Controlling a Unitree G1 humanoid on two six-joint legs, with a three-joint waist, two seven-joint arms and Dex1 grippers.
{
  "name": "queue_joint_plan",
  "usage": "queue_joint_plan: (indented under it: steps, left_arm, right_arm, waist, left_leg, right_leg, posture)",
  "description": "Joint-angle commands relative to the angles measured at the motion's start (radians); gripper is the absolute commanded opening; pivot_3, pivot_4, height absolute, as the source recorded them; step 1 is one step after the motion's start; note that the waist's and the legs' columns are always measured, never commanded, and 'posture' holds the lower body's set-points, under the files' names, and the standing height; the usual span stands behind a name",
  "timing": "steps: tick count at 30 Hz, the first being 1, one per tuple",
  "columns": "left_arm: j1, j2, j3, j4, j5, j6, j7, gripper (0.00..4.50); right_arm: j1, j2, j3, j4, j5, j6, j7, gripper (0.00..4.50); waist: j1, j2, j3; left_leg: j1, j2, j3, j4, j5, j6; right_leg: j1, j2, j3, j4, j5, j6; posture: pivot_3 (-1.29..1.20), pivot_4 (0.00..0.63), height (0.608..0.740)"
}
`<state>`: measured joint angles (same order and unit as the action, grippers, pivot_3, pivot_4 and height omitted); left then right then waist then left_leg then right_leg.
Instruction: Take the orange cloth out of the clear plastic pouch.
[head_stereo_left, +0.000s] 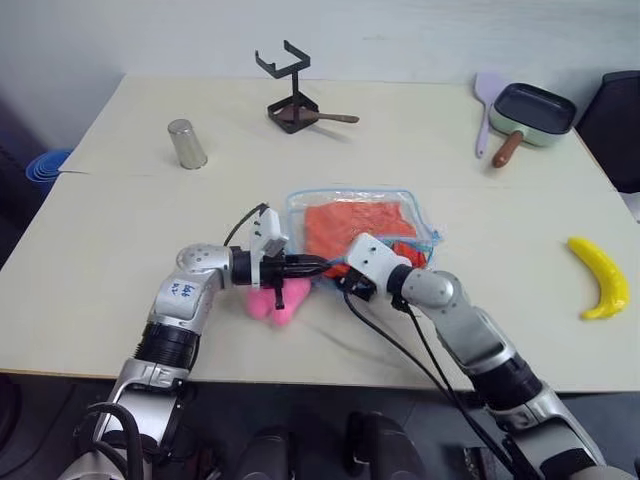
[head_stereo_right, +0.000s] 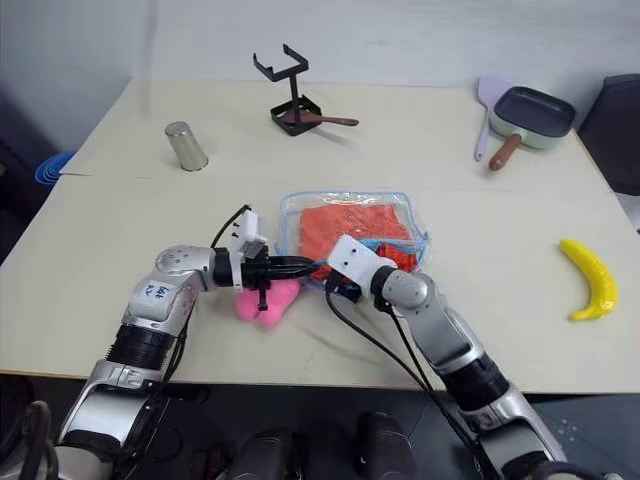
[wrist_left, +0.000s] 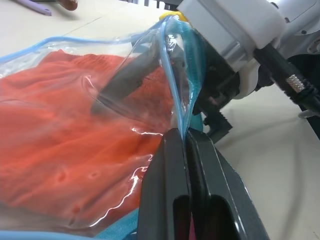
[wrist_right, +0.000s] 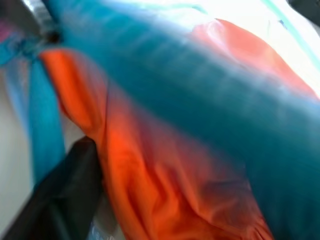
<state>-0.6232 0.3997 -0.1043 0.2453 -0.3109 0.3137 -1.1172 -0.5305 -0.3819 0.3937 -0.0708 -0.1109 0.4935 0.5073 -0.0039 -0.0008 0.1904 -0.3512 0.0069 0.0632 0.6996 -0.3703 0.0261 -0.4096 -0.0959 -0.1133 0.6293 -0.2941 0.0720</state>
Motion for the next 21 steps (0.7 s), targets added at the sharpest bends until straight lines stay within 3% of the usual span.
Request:
queue_joint_plan:
  steps: [1, 9, 15, 19, 21]
  left_arm:
    - [-0.015, -0.014, 0.008, -0.006, -0.018, -0.016, -0.004, 0.0]
    - [0.025, -0.026, 0.048, -0.045, -0.048, 0.05, 0.047, 0.0]
    - [0.059, -0.033, 0.07, -0.093, -0.07, 0.132, 0.124, 0.0]
    - [0.082, -0.057, 0.096, -0.136, -0.098, 0.2, 0.209, 0.0]
    - [0.096, -0.057, 0.101, -0.165, -0.105, 0.222, 0.232, 0.0]
  right_arm:
    - [0.022, 0.001, 0.017, 0.092, -0.031, 0.068, 0.009, 2.59]
    - [0.011, -0.056, -0.098, -0.08, 0.07, 0.091, 0.13, 0.1]
    - [0.016, -0.089, -0.292, -0.201, 0.351, 0.227, 0.297, 0.05]
    - [0.161, -0.288, -0.381, -0.344, 0.613, 0.199, 0.661, 0.05]
    - [0.223, -0.337, -0.467, -0.41, 0.763, 0.287, 0.698, 0.05]
  waist:
    - [0.0, 0.0, 0.0]
    - [0.005, 0.0, -0.001]
    - [0.002, 0.0, 0.0]
    - [0.015, 0.0, 0.0]
    - [0.019, 0.0, 0.0]
  left_leg:
    - [0.0, 0.0, 0.0, 0.0, 0.0, 0.0]
    - [-0.002, -0.003, -0.002, 0.0, 0.0, 0.001]
    - [-0.004, -0.002, -0.003, -0.001, 0.0, 0.001]
    - [-0.004, -0.003, -0.005, -0.002, 0.0, 0.002]
    - [-0.004, -0.003, -0.005, -0.002, -0.001, 0.003]
  right_leg:
    - [0.0, 0.0, 0.0, 0.0, 0.0, 0.0]
    - [0.0, -0.002, -0.001, -0.001, 0.0, 0.001]
    - [-0.002, -0.002, -0.002, -0.002, 0.001, 0.001]
    - [-0.001, -0.002, -0.003, -0.003, 0.001, 0.001]
    - [-0.001, -0.002, -0.003, -0.004, 0.001, 0.001]
  posture:
    - [0.0, 0.15, 0.74]
    - [0.0, 0.15, 0.74]
    - [0.0, 0.15, 0.74]
    - [0.0, 0.15, 0.74]
    - [0.0, 0.15, 0.74]
